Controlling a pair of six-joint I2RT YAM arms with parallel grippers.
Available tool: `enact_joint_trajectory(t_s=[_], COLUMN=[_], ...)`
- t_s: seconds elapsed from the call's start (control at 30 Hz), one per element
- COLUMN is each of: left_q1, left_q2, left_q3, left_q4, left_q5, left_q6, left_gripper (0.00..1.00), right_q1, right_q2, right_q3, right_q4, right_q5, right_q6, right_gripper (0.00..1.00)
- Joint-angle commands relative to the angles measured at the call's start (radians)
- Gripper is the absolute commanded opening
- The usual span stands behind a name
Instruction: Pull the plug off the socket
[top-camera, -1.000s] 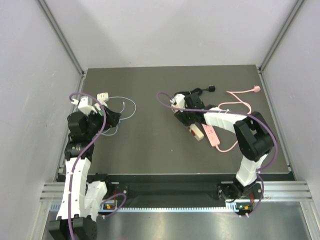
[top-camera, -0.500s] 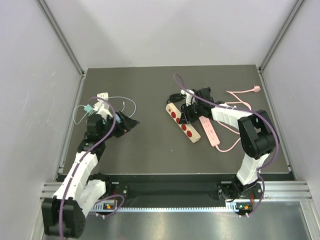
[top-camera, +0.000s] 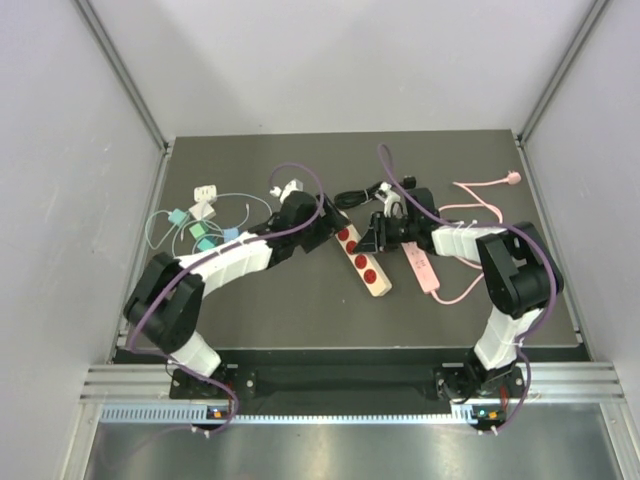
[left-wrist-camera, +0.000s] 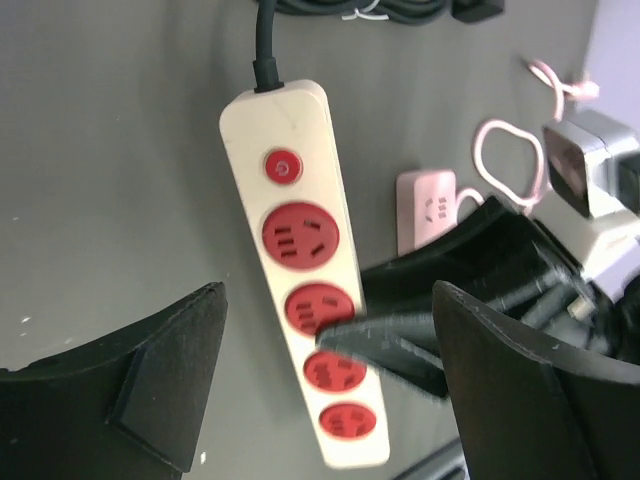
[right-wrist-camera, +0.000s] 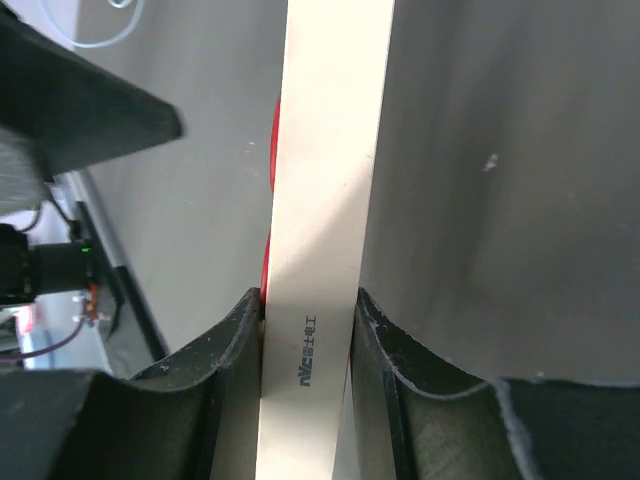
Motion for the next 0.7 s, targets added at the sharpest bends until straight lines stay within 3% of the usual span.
enact_joint_trajectory(t_s=[0.0,0.3,0.47,0.6,0.63,0.67], left_q1=[-0.028,-0.076,-0.092,-0.100,-0.100,-0.099], left_q2=[0.066,0.222,0.276,0.305,0.307,0.308], left_q3=[0.102,0.296,0.349,0.378,0.376,0.376], left_q4=[-0.102,-0.305,-0.318,-0.302,-0.293,-0.284], left_q5=[-0.140,-0.172,-0.171,-0.173,-0.171,-0.166], left_q6=[-0.056,-0.068,-0.070,-0.061,-0.035,-0.012], left_gripper=[0.88,0.88,0.82,0.65,0.45,0.33], right_q1=[-0.020,-0.047,-0.049,-0.053,-0.055,-0.060], right_q2=[-0.070,-0.070,-0.068,-0.059,-0.058,-0.057], right_q3=[-0.010,-0.044,-0.061,-0.056,-0.044,-0.032], right_q4=[0.161,0.255,0.301,0.301,0.289,0.266], right_q5=[-0.105,-0.151,-0.168,-0.182,-0.185,-0.188], right_q6=[0.081,0.173,0.206,0.212,0.195,0.177], right_gripper=[0.00,0.00,0.00,0.00,0.01,0.05])
